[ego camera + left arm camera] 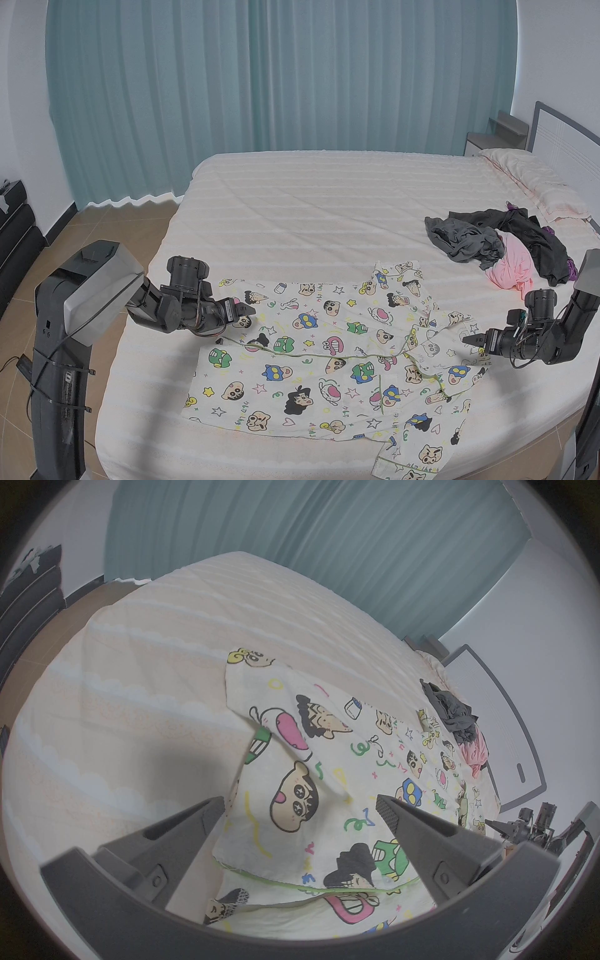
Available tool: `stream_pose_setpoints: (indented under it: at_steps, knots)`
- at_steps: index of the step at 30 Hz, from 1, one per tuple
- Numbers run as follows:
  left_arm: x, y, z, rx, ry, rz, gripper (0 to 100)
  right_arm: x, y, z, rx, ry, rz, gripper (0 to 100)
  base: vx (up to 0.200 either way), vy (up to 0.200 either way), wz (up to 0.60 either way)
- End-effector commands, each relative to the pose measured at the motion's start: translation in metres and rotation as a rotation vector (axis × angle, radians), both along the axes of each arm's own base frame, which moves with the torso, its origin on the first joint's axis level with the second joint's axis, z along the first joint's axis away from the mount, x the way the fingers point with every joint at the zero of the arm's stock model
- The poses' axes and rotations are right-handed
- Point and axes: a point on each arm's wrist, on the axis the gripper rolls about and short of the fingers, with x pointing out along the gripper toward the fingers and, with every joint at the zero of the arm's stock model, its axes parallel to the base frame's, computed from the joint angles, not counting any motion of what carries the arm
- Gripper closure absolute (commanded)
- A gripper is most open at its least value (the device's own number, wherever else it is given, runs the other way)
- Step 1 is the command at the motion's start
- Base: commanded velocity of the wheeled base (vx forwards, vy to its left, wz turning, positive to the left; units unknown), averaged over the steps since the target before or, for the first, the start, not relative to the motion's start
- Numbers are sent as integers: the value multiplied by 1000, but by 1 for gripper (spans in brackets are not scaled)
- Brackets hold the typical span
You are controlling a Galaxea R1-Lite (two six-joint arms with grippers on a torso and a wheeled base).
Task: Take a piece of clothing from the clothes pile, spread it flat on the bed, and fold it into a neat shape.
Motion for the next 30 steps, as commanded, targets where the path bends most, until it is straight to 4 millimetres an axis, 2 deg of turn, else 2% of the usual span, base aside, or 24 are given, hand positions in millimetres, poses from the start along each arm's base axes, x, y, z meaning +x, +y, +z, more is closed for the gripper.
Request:
stream_pose_setpoints:
  at_steps: [1,8,9,20,25,30]
  knots:
    - [0,-1,-9,3,18,-2,0,0,0,-1,1,2,3,0,0,0,0]
    - [3,-1,-14,5,17,0,0,0,1,-1,1,4,3,0,0,0,0]
    - [3,-1,-14,4,18,1,100,0,1,-1,2,3,3,0,0,0,0]
    - [-3,7,-21,35,54,36,100,0,0,-3,2,9,1,0,0,0,0]
    - [-7,12,-12,62,48,75,100,0,0,-3,2,9,1,0,0,0,0]
    - [-21,12,2,64,55,69,100,0,0,-3,4,9,2,0,0,0,0]
